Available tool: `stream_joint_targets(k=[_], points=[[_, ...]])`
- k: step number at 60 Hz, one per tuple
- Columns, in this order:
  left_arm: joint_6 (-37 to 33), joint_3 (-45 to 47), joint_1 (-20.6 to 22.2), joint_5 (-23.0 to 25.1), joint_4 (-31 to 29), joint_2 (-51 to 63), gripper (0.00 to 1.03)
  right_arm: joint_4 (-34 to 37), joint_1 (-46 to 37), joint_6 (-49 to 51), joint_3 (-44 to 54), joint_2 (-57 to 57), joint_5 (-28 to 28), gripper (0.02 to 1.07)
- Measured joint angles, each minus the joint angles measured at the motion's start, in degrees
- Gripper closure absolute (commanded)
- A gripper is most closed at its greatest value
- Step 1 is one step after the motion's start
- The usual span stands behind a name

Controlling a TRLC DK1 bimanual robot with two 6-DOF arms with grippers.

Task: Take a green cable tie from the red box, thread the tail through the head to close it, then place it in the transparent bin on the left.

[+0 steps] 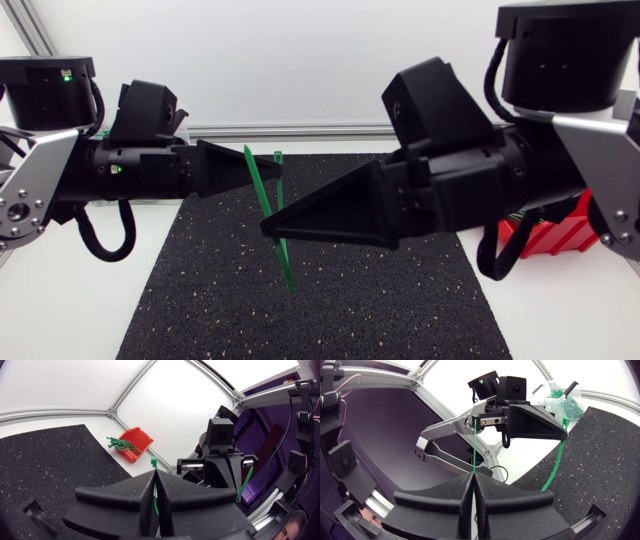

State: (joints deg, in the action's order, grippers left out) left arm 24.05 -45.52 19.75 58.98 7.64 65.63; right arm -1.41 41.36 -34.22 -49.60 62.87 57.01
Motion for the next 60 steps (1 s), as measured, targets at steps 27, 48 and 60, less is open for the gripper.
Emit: stream_joint_targets(k=[27, 48, 60], points=[[3.7, 5.2, 0.0, -1.4, 13.4, -1.1, 0.99, -3.1, -2.7, -20.3, -3.5, 5.5, 5.0, 1.01], [4.7, 8.2, 0.6, -4.0, 16.5, -3.9, 0.99, 1.2, -5.1, -25.9, -3.5, 8.5, 9.5, 1.01], [4.7, 8.5, 1.1, -4.8, 16.9, -4.1, 0.99, 6.0, -6.4, -26.0, -3.7, 8.5, 11.0, 1.01]])
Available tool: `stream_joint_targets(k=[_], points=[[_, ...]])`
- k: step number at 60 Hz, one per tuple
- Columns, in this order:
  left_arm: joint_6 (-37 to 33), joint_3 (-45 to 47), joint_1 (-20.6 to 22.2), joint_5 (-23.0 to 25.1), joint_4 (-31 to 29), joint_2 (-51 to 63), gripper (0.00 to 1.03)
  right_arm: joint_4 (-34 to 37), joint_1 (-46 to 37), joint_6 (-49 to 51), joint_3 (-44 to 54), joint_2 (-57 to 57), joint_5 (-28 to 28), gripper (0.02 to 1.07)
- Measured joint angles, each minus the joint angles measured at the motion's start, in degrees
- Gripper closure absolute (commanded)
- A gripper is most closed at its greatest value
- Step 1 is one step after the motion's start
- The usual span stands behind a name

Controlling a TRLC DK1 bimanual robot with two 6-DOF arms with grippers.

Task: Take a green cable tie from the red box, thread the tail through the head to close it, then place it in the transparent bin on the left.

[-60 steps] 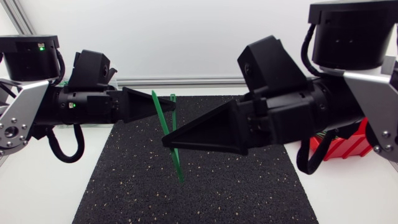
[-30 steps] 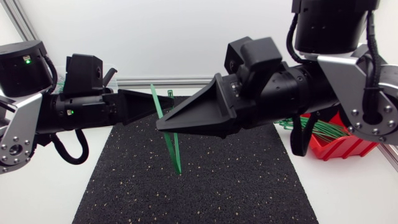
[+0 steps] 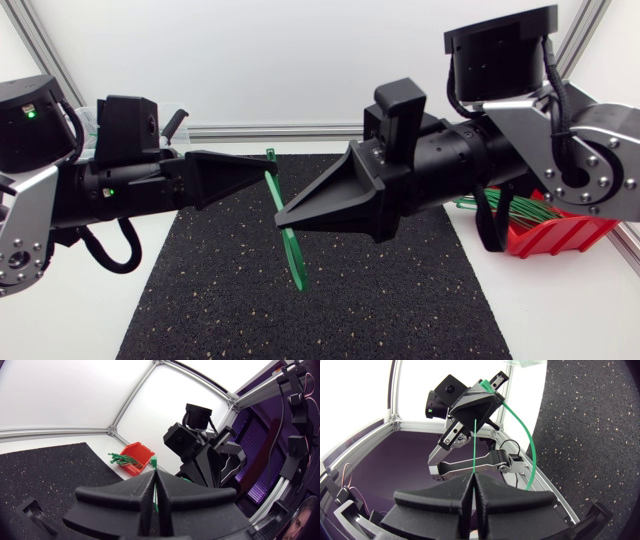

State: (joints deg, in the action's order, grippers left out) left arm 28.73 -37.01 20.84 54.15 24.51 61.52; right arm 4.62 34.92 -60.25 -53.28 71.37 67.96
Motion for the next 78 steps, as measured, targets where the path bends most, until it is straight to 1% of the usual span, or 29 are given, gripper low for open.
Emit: stream_joint_targets(k=[7, 23, 47, 78], points=[[0.0, 0.6, 0.9, -0.8, 0.3, -0.8, 0.99, 1.7, -0.5, 0.0, -0.5, 0.0, 1.0, 1.01], [0.0, 2.9, 2.4, -3.2, 0.7, -4.9, 0.99, 3.0, -0.5, 0.0, -1.0, 0.0, 1.7, 1.01], [0.0, 4.5, 7.1, -7.4, 1.0, -8.1, 0.99, 4.9, -0.5, 0.0, -1.2, -2.6, 2.3, 1.01], [0.0, 5.2, 7.2, -8.7, 1.0, -10.2, 0.99, 5.1, -0.5, 0.0, -1.2, -3.2, 2.3, 1.01]])
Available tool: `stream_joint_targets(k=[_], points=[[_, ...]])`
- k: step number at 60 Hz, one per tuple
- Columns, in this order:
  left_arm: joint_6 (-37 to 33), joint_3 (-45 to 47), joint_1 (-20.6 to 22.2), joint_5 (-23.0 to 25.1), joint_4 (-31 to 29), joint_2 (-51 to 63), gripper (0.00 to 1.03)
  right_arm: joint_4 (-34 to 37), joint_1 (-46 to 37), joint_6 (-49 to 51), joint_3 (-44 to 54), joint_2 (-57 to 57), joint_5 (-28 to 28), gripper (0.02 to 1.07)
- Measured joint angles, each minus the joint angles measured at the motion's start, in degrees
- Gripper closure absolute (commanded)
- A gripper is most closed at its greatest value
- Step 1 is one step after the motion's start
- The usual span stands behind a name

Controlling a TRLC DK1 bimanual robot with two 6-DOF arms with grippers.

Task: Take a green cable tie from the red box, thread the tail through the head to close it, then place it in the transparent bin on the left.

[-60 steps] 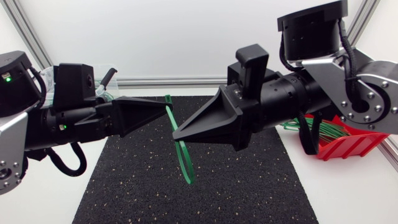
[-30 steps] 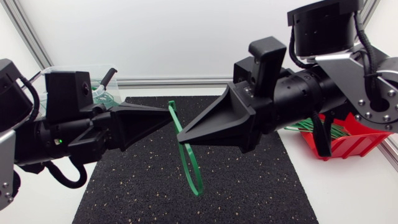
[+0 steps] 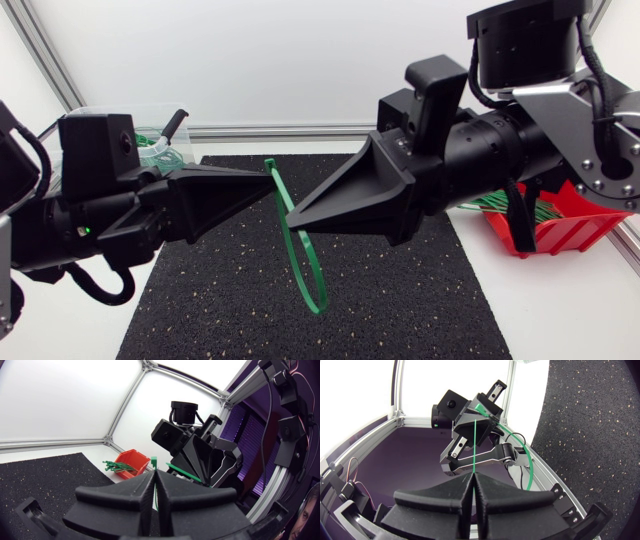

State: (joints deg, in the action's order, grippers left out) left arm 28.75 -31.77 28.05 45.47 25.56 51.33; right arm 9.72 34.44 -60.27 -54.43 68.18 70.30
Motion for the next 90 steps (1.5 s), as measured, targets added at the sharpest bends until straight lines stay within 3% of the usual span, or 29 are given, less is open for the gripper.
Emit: stream_joint_targets(k=[90], points=[[0.0, 0.0, 1.0, -1.5, 0.0, -0.3, 0.99, -0.9, -0.5, 0.0, 0.0, 0.9, 0.0, 1.01]])
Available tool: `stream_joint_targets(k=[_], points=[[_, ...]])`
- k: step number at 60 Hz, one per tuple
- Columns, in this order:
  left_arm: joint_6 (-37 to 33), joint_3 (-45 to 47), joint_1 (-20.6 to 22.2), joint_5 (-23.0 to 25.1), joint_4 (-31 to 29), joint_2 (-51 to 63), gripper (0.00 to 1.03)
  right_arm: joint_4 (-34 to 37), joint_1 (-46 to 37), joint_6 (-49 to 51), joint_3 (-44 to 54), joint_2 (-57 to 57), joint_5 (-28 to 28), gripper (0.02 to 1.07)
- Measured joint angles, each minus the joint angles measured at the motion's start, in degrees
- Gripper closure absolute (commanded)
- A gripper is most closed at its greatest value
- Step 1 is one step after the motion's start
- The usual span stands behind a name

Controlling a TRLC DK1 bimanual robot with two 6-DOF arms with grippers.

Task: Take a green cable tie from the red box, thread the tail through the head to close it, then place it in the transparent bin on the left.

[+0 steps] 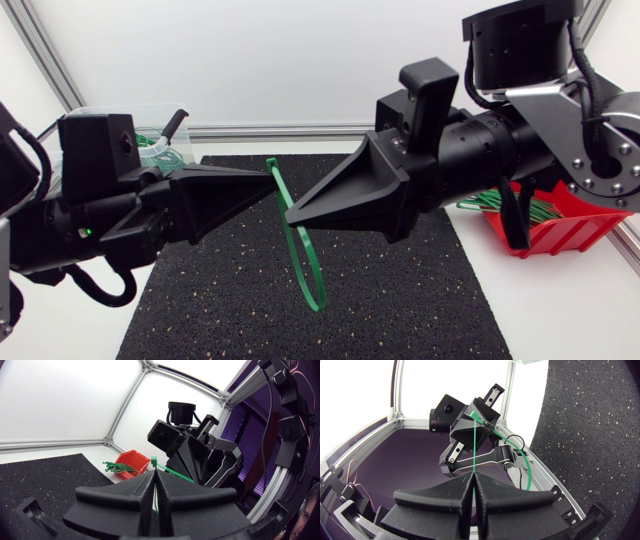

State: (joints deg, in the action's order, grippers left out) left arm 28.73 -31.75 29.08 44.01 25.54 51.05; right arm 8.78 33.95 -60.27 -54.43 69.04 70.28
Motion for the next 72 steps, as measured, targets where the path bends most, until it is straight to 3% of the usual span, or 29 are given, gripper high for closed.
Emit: stream_joint_targets(k=[72], points=[[0.0, 0.0, 0.3, -0.9, 0.0, 0.5, 0.99, -1.8, -0.7, 0.0, 0.0, 0.7, 0.0, 1.01]])
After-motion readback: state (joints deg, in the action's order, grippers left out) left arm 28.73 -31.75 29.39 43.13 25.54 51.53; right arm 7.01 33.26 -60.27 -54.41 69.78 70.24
